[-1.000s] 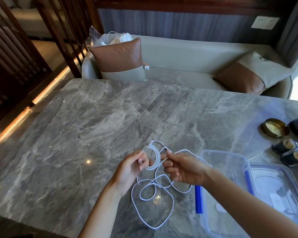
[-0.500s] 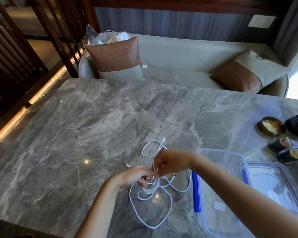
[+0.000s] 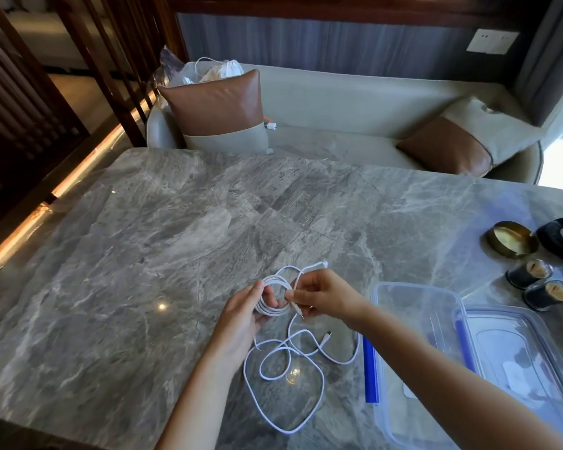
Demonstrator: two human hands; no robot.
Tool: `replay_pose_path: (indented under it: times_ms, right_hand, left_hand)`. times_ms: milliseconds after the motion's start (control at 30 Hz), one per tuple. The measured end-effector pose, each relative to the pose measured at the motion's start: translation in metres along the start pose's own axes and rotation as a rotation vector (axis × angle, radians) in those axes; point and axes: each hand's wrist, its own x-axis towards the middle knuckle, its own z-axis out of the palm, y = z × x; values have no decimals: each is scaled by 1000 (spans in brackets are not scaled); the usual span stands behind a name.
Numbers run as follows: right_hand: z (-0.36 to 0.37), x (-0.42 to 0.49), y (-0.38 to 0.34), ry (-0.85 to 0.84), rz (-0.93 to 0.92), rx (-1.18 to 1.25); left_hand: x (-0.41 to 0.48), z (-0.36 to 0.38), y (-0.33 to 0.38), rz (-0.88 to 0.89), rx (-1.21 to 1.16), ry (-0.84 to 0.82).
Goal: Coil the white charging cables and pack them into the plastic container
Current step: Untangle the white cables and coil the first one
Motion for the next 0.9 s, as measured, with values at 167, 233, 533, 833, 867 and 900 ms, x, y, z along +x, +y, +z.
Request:
replay_pose_path:
  times_ms: [167, 233, 533, 833, 867, 900]
  right_hand:
    - [14, -3, 8, 14, 21, 48]
    - [14, -5, 9, -19, 17, -57]
    - [10, -10, -2, -97, -171, -563]
    - [14, -11, -4, 11, -64, 32]
    - [14, -12, -5, 22, -51, 88]
    - [14, -12, -6, 28, -33, 139]
  left_hand:
    - [0, 9, -14, 87, 93, 153]
    - [0, 6, -14, 113, 241, 122]
    - [-1, 3, 3, -44, 593, -248]
    - [-4, 1, 11, 6, 250, -119]
    - [-5, 0, 8, -4, 88, -113]
    - [-6, 0, 6, -10, -62, -106]
